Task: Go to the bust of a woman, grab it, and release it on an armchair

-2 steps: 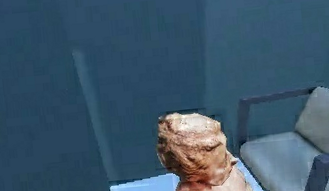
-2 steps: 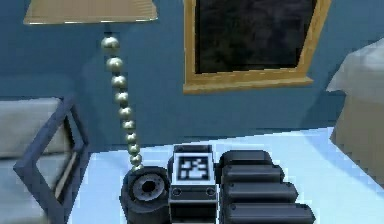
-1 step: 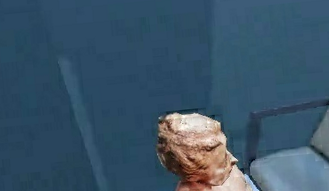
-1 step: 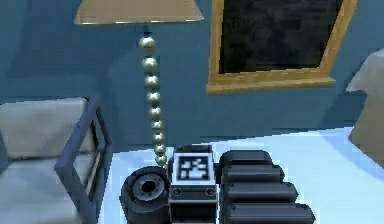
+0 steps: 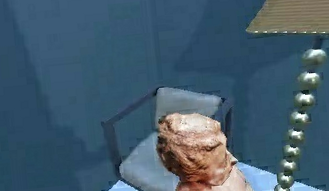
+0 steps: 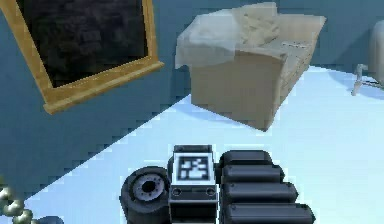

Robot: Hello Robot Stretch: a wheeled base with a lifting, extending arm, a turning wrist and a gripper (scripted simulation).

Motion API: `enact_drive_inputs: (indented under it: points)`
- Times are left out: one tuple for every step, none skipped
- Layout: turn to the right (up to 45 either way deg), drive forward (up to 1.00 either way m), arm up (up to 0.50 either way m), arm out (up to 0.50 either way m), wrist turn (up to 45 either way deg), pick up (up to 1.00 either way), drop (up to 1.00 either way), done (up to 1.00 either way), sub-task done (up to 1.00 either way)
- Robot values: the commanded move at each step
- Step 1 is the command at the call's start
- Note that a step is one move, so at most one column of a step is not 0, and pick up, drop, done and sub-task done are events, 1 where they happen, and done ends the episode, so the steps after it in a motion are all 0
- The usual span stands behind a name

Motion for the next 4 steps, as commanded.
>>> enact_drive_inputs:
  points:
    - [36.0,0.0,0.0,0.0,0.0,0.0,0.0,0.0,0.0]
    - [0.0,0.05,0.0,0.0,0.0,0.0,0.0,0.0,0.0]
    - [-45.0,0.0,0.0,0.0,0.0,0.0,0.0,0.0,0.0]
    - [-3.0,0.0,0.0,0.0,0.0,0.0,0.0,0.0,0.0]
